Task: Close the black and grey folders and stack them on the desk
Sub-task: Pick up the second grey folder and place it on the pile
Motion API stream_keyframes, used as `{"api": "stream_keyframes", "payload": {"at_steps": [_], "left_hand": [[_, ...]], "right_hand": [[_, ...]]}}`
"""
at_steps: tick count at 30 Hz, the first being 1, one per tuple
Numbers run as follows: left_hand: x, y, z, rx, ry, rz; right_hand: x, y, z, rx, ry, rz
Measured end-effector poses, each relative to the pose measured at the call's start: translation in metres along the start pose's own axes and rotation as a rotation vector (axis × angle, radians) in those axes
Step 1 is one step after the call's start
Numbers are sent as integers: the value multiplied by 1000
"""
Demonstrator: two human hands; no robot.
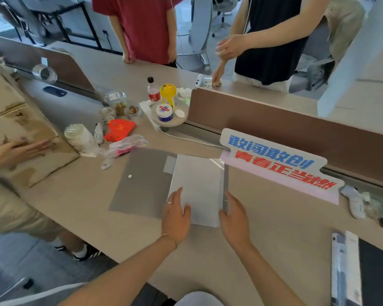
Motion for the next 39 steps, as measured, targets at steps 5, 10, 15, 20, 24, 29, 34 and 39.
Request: {"api": "stream_keyframes", "payload": {"at_steps": [5,10,15,20,24,29,34,39], "left_hand": [[19,-58,-51,6,44,-143],[42,-112,-101,-6,78,-250],[72,-156,-145,15,99,-370],[90,-186,-156,-64,19,-526],[96,-192,-152,-96,1,-569],[100,-193,-153,-127,55,-637],[107,-198,-161,-182,78,-732],[101,-199,-166,-293,199,-665]], "right_hand": [[30,-25,58,-16,-124,15],[62,-42,113,-64,-270,51],[83,-32,144,-153,-403,156],[90,-18,153,-273,-450,241],[91,-15,154,-307,-444,263],[90,-19,150,-303,-433,284],[87,-17,150,-323,-451,288],[87,-17,151,-324,-468,293]]}}
Point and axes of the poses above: each hand's wrist, its own x-axis towards the middle knuckle, its own z-axis out of the palm, y = z × x, the point moved 4 cm from there along x, towards the middle knuckle, and after that the axes turned 15 degrees about -y, right-handed, at the moved point
